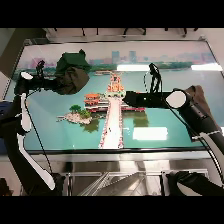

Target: Fold the shirts.

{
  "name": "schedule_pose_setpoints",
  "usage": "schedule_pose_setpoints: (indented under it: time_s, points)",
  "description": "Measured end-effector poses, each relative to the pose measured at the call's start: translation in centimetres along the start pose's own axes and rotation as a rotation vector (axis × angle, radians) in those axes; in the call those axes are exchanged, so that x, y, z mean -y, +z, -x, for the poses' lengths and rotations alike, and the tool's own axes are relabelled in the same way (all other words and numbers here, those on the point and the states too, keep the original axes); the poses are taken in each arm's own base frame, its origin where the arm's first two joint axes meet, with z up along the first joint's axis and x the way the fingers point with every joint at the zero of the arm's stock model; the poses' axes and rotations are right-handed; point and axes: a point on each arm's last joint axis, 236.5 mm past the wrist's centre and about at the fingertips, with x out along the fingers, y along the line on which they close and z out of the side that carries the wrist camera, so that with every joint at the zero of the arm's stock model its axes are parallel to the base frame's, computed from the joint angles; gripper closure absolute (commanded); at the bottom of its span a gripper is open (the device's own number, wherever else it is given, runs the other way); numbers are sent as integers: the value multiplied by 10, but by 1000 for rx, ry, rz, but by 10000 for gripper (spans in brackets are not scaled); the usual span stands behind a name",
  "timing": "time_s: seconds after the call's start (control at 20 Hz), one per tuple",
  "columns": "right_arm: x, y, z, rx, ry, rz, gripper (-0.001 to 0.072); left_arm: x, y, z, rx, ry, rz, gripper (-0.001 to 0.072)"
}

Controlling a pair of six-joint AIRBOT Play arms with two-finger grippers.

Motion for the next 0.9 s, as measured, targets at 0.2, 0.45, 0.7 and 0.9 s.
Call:
schedule_pose_setpoints:
  time_s: [0.2, 0.45, 0.7, 0.9]
  points:
    - [0, 0, 0, -1, 0, 0, 688, 10, 18, 28, 46, 0, -22, 694]
    - [-1, 3, -1, 11, 6, -7, 687, 49, 16, 93, 67, -8, -24, 694]
    - [8, 20, 16, 52, 9, -53, 687, 140, -41, 133, -13, -72, -68, 694]
    - [35, 20, 42, 8, -27, -113, 687, 234, -116, 127, -137, -156, -141, 693]
